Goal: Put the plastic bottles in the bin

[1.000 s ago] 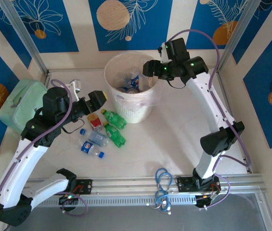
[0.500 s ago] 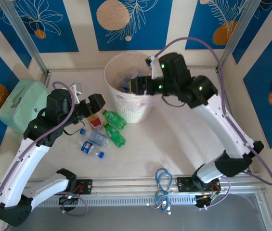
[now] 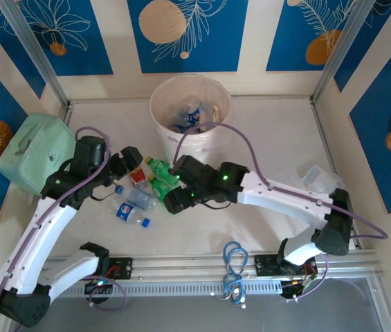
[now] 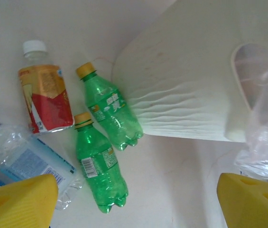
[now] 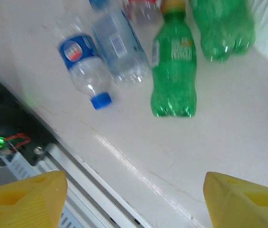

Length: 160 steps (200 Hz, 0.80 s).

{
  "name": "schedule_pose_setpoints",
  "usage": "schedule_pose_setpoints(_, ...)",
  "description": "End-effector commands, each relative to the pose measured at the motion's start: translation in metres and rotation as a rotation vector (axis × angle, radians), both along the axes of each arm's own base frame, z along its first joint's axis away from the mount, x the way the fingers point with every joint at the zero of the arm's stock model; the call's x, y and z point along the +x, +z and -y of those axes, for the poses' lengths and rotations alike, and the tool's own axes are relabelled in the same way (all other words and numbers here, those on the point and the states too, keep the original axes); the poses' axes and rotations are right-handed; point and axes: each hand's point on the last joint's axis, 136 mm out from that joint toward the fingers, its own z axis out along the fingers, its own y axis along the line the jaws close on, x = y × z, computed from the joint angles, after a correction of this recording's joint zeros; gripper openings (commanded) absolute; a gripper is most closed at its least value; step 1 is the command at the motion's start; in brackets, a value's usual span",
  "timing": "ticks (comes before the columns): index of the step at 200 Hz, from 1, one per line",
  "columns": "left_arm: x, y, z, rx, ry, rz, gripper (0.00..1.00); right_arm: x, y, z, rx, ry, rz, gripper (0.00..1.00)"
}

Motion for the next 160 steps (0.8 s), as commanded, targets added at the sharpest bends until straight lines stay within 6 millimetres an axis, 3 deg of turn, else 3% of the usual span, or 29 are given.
schedule_pose_setpoints(1, -0.005, -0.011, -0.004, -0.021, 0.019, -0.038, 0.86, 0.004, -0.023, -0.008, -0.034, -0.053, -0.016, 0.78)
schedule_pose_setpoints(49, -0.008, -0.039, -0.004, -0.041, 0.021, -0.099, 0.84, 0.022, -0.078, -0.016, -0.245, -0.084, -0.013, 0.78)
schedule_pose_setpoints(160, -0.009, -0.058, -0.004, -0.079, 0.031, -0.137, 0.82, 0.048, -0.124, -0.040, -0.233, -0.092, -0.147, 0.76)
